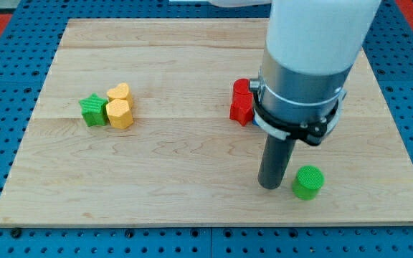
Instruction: Place your arm left to the green star
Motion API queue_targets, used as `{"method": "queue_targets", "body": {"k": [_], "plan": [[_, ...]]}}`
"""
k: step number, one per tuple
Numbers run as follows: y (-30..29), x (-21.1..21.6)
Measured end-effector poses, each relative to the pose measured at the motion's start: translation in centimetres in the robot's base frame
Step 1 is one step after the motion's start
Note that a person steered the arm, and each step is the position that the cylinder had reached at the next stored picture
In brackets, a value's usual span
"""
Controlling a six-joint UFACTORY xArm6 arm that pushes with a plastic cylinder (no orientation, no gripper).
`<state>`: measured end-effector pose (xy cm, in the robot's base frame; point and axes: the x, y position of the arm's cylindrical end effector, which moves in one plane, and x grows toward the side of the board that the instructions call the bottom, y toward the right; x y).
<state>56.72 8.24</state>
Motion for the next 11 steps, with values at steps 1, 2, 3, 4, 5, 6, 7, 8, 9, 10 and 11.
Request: {"method": "queue_targets", "body": {"k": [1,2,3,4,5,6,7,8,9,10,11], "plan": [[2.6,0.3],[5.6,0.3],[2.4,0.3],[-8.8,-0.3],[-20.8,-3.1],[-30.9,-7.2],[-38.6,-10.4],[-38.5,-12.3],[-36.8,-15.6],[-33.8,-17.4],[-31.4,-16.1]]}}
